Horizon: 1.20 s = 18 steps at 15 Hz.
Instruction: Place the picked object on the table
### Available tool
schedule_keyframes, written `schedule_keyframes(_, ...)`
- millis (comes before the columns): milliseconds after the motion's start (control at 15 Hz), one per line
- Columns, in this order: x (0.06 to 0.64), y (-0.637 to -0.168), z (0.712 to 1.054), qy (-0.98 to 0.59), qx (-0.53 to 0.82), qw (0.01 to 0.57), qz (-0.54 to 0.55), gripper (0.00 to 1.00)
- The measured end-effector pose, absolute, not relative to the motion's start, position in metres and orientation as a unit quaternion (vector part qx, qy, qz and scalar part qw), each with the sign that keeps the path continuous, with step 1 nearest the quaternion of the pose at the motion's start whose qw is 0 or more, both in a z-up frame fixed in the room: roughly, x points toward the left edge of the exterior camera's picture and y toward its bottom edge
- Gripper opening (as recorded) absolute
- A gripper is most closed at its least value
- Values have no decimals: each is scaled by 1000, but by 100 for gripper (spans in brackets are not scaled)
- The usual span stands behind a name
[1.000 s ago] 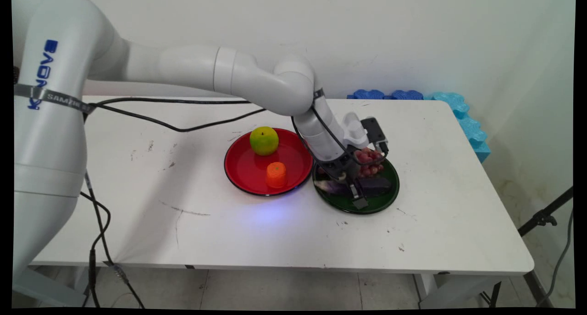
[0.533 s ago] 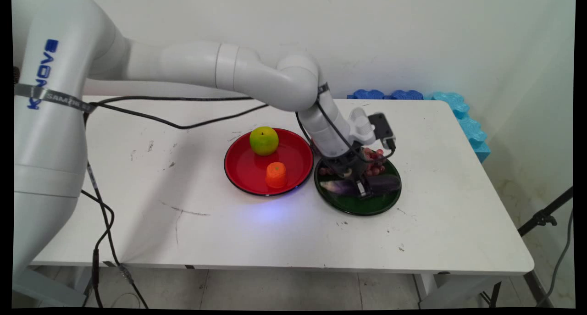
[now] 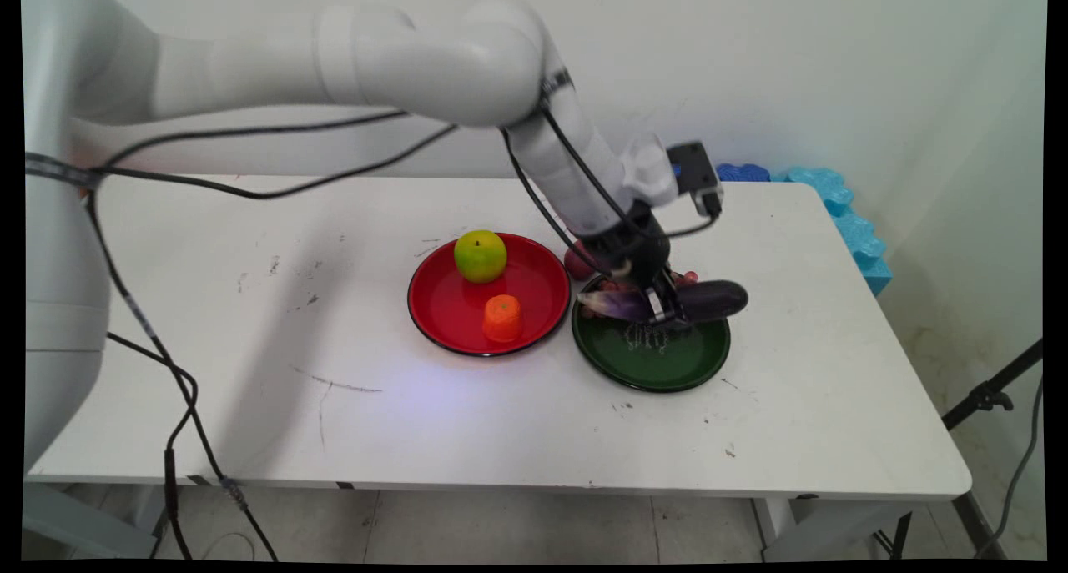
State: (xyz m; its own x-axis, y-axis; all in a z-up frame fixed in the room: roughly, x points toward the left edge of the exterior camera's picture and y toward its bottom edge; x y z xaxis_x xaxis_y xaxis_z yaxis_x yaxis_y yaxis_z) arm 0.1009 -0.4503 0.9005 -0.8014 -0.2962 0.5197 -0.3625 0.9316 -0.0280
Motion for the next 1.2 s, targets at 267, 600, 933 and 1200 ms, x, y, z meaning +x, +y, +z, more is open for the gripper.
schedule_keyframes(267,120,-424,929,-946,166,275,52,0)
schedule_keyframes(600,143,-386,927,-950,147,272,35,0)
schedule_keyframes(933,156,-359,893,-955,144,259,26,0)
schedule_keyframes(1200,162,-347,860,-956,152,250,21,0)
